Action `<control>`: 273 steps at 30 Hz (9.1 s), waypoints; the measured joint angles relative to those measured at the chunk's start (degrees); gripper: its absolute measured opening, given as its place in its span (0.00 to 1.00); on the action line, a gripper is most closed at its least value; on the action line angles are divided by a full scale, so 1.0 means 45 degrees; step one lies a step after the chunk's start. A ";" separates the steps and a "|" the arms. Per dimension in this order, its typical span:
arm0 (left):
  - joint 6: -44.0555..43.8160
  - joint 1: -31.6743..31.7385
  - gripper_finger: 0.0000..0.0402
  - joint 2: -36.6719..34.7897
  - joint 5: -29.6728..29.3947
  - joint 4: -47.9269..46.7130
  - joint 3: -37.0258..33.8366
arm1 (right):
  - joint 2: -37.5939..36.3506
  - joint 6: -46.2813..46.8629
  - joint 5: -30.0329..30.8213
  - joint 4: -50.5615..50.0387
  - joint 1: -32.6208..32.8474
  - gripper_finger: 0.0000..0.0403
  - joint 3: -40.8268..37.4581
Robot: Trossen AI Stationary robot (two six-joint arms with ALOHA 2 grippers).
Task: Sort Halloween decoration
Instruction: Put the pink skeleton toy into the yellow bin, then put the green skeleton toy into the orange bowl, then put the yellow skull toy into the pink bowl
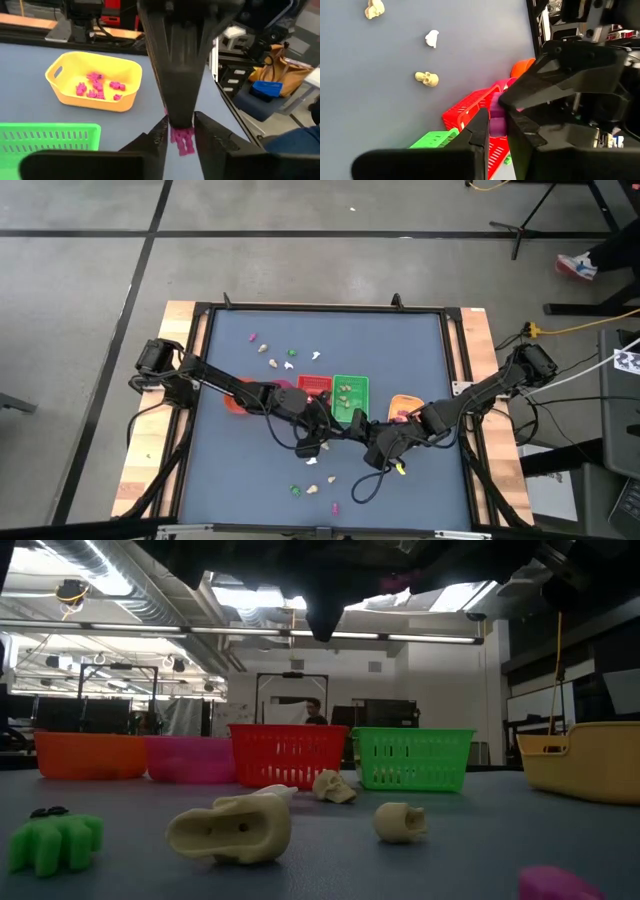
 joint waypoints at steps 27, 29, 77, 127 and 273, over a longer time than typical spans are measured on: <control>-0.0029 -0.0015 0.38 0.0000 -0.0553 -0.0526 0.0000 | 0.0000 0.7550 0.0220 -0.6562 0.0005 0.12 -0.0010; -0.0029 -0.0015 0.38 0.0000 -0.0551 -0.0530 0.0000 | 0.0000 0.8399 0.0098 -0.7254 0.0005 0.12 -0.0010; 0.0012 -0.1251 0.38 0.0000 -0.0523 -0.2079 0.0005 | 0.0000 1.3220 -0.2963 -1.0372 0.0005 0.33 -0.0005; 0.0023 -0.5770 0.38 0.1896 -0.2908 -0.5334 0.0000 | 0.0000 1.3210 -0.2958 -0.9748 0.0007 0.33 0.0000; 0.0690 0.8879 0.47 -0.5949 -0.4320 -1.4667 -0.1053 | -0.0005 1.3249 -0.2958 -0.6688 0.0007 0.33 0.0000</control>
